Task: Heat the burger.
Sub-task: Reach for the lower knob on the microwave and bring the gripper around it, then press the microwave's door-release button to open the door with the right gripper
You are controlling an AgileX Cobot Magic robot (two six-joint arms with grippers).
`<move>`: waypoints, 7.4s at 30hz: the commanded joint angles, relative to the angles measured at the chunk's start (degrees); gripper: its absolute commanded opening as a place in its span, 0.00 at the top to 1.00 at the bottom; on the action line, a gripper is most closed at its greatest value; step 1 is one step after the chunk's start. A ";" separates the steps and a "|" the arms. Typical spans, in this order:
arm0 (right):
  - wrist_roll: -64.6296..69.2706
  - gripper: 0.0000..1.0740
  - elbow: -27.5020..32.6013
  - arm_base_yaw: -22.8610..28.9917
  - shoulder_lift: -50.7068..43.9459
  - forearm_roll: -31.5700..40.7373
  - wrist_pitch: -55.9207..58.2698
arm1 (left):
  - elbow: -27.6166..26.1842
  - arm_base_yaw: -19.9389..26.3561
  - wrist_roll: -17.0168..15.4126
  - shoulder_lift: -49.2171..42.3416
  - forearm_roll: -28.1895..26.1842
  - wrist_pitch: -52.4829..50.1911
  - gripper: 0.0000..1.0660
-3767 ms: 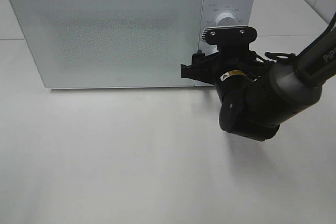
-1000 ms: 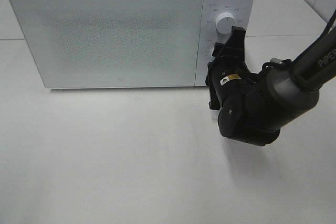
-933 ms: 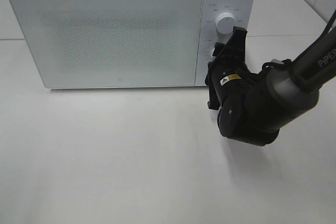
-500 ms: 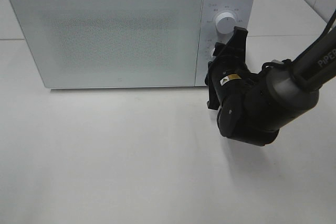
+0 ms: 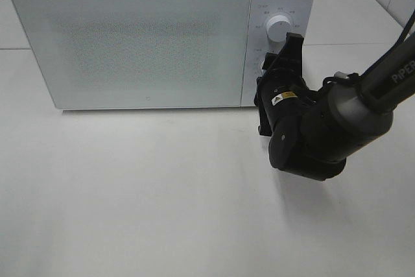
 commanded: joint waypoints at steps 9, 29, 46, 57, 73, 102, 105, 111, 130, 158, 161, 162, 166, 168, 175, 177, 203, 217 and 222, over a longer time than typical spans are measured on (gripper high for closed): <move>-7.39 0.42 0.11 -1.26 -2.23 5.27 -1.15 | 0.17 0.11 -0.29 -1.20 -0.06 -0.74 0.06; -15.07 0.30 11.69 -1.09 -11.34 -3.21 8.42 | 0.17 0.11 -0.29 -1.20 -0.06 -0.74 0.06; -67.55 0.31 14.67 -1.26 -26.53 -4.18 40.57 | 0.17 0.11 -0.29 -1.20 -0.06 -0.74 0.06; -96.60 0.31 12.43 -6.19 -29.39 -5.21 61.99 | 0.17 0.11 -0.29 -1.20 -0.06 -0.74 0.06; -85.83 0.31 4.70 -10.60 -32.43 -32.03 93.22 | 0.17 0.11 -0.29 -1.20 -0.06 -0.74 0.06; -79.87 0.31 4.76 -10.60 -70.13 -42.69 118.09 | 0.17 0.11 -0.29 -1.20 -0.06 -0.74 0.06; -79.87 0.31 4.76 -10.60 -74.66 -42.69 118.83 | 0.17 0.11 -0.29 -1.20 -0.06 -0.74 0.06; -79.87 0.31 4.76 -13.46 -83.25 -43.14 122.27 | 0.17 0.11 -0.29 -1.20 -0.06 -0.74 0.06; -81.19 0.31 8.77 -25.27 -111.73 -45.61 130.29 | 0.17 0.11 -0.29 -1.20 -0.06 -0.74 0.06; -81.36 0.31 16.90 -25.27 -121.41 -45.61 128.63 | 0.17 0.11 -0.29 -1.15 -0.06 -0.74 0.06; -81.36 0.31 15.47 -25.27 -119.81 -45.21 128.34 | 0.17 0.11 -0.29 -1.15 -0.06 -0.74 0.06; -81.36 0.31 14.84 -25.27 -118.83 -45.15 128.00 | 0.17 0.11 -0.29 -1.15 -0.06 -0.74 0.06; -81.36 0.31 13.87 -25.27 -114.31 -45.15 124.45 | 0.17 0.11 -0.29 -1.15 -0.06 -0.74 0.06; -81.36 0.31 13.87 -25.27 -112.93 -45.15 123.13 | 0.17 0.11 -0.29 -1.15 -0.06 -0.74 0.06; -81.36 0.31 13.98 -25.27 -101.41 -45.15 112.87 | 0.17 0.11 -0.29 -1.15 -0.06 -0.74 0.06; -81.36 0.31 13.98 -25.27 -100.10 -45.15 111.50 | 0.17 0.11 -0.29 -1.15 -0.06 -0.74 0.06; -81.36 0.31 15.13 -25.27 -69.84 -45.61 76.03 | 0.17 0.11 -0.29 -1.15 -0.06 -0.74 0.06; -81.36 0.31 24.41 -25.10 -56.38 -45.61 43.54 | 0.17 0.11 -0.29 -1.15 -0.06 -0.74 0.06; -81.36 0.31 26.99 -25.04 -51.11 -45.03 34.78 | 0.17 0.11 -0.29 -1.15 -0.06 -0.74 0.06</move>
